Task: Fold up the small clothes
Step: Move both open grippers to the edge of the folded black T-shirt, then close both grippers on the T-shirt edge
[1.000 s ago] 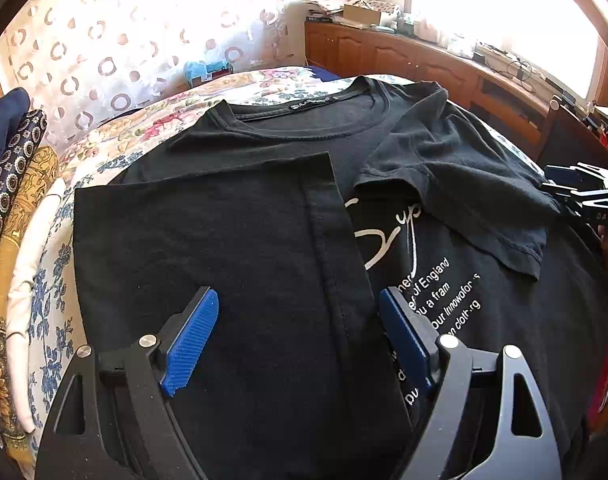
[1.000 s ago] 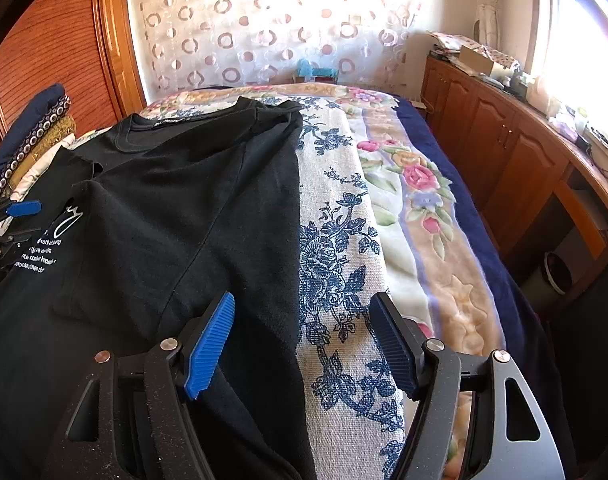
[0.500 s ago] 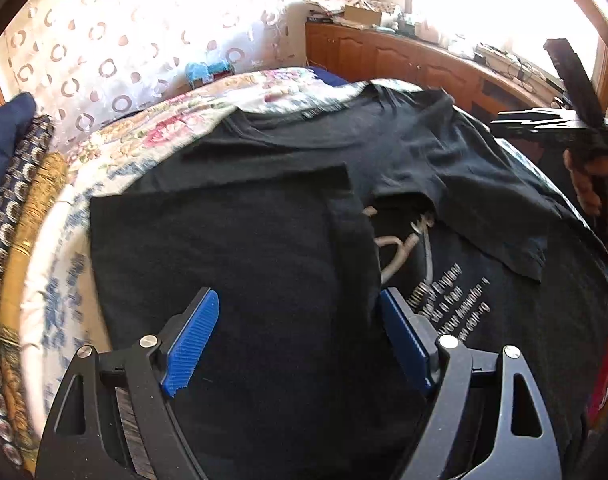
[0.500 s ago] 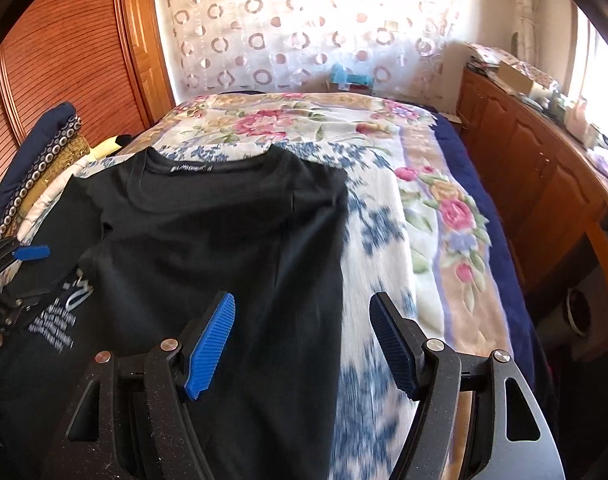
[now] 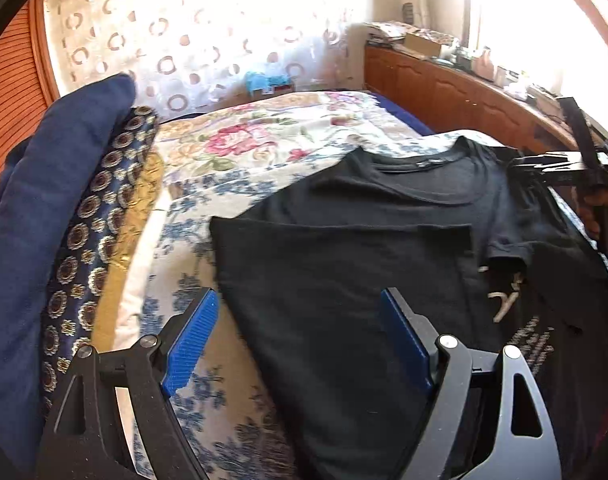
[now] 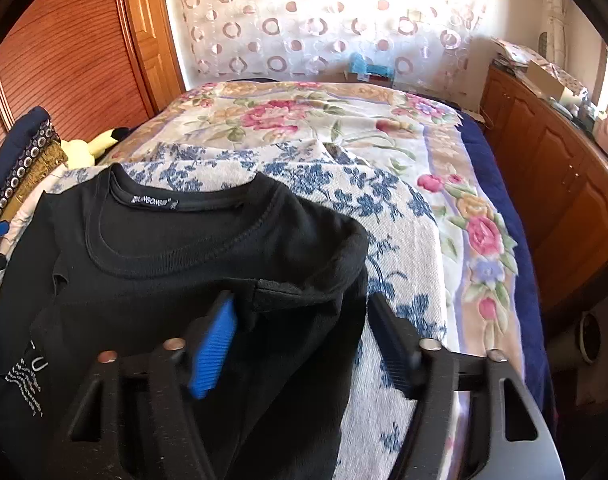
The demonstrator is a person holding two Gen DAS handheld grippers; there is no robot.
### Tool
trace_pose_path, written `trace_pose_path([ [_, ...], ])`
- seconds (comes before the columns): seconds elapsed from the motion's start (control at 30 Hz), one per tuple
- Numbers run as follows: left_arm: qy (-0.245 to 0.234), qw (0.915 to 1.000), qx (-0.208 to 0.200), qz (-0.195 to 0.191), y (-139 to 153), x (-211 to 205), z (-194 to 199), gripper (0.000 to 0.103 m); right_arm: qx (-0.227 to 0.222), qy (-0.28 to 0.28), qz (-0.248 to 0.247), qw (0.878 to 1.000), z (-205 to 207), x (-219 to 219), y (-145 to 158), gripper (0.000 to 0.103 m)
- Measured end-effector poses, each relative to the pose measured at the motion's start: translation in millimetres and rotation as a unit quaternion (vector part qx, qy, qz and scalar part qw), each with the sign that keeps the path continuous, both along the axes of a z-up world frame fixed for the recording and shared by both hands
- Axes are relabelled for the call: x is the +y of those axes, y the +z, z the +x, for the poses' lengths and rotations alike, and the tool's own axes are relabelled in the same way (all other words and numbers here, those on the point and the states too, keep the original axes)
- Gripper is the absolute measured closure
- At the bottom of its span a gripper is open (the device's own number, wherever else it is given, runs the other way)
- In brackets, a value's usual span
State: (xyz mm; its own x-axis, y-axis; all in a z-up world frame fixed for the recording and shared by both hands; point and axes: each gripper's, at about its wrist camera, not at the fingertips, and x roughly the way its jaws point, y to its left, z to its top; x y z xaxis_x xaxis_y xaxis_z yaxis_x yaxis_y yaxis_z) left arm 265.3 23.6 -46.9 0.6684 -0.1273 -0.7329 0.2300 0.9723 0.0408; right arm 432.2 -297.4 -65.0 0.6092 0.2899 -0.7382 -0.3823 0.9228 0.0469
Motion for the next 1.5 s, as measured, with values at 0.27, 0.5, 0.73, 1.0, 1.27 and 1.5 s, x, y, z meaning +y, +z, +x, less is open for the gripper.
trace_pose_path([
  [0.27, 0.031, 0.9995, 0.004, -0.001, -12, 14, 6, 0.020, -0.024, -0.029, 0.010, 0.999, -7, -22, 5, 0.090],
  [0.5, 0.037, 0.9992, 0.005, -0.014, -17, 22, 11, 0.020, -0.016, -0.025, 0.010, 1.000, -5, -22, -5, 0.090],
  [0.73, 0.045, 0.9981, 0.009, -0.040, -17, 29, 24, 0.047, -0.013, -0.025, 0.016, 0.999, 0, -23, -3, 0.090],
  [1.0, 0.066, 0.9969, 0.030, -0.032, -25, 31, 41, 0.047, -0.009, -0.027, 0.017, 0.999, 0, -23, -4, 0.070],
  [1.27, 0.059, 0.9966, 0.035, -0.045, -25, 29, 47, 0.063, -0.016, -0.019, 0.004, 1.000, -3, -17, -4, 0.062],
  [1.5, 0.056, 0.9968, 0.034, -0.046, -26, 26, 51, 0.069, -0.024, -0.011, -0.002, 1.000, -3, -15, -7, 0.052],
])
